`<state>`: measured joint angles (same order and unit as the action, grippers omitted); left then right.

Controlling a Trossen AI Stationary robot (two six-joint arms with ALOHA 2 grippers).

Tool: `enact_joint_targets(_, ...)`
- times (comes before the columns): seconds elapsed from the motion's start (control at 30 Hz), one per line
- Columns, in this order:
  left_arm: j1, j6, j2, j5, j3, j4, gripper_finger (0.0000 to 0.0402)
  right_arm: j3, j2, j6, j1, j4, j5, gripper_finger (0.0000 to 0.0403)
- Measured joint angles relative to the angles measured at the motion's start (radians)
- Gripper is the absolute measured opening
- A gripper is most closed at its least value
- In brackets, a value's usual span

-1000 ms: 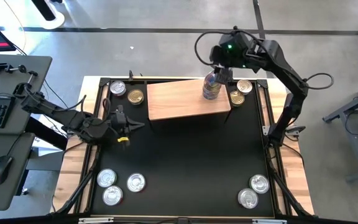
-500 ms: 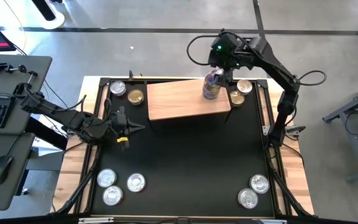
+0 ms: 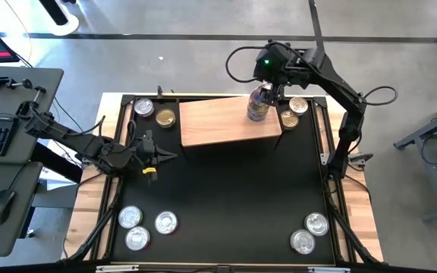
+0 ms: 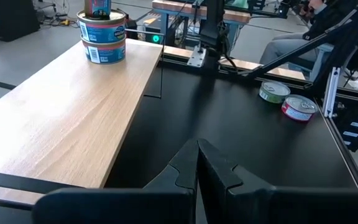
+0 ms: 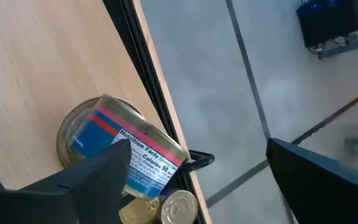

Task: Stack canned seafood by type on shelf
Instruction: Stack the blue and pink tuna can on top of the blue and pink tuna can on the shelf

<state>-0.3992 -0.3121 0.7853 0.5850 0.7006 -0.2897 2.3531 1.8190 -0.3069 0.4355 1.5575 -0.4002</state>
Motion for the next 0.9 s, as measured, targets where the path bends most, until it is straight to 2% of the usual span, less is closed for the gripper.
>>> enact_joint_targets(0.13, 0.0, 0.0, 0.0, 0.0, 0.0, 0.0, 0.0, 0.0, 0.0, -0.042, -0.001, 0.013, 0.051, 0.0365)
enact_joint_targets(0.27, 0.0, 0.0, 0.0, 0.0, 0.0, -0.001, 0.0, 0.0, 0.0, -0.181, -0.007, 0.014, 0.142, 0.0365)
enact_joint_targets(0.37, 0.0, 0.0, 0.0, -0.003, 0.0, -0.002, 0.0, 0.0, 0.001, -0.251, -0.019, 0.014, 0.127, 0.0365)
enact_joint_targets(0.9, 0.0, 0.0, 0.0, -0.029, 0.0, -0.022, 0.0, -0.013, 0.051, -0.303, -0.023, 0.013, 0.095, 0.0365)
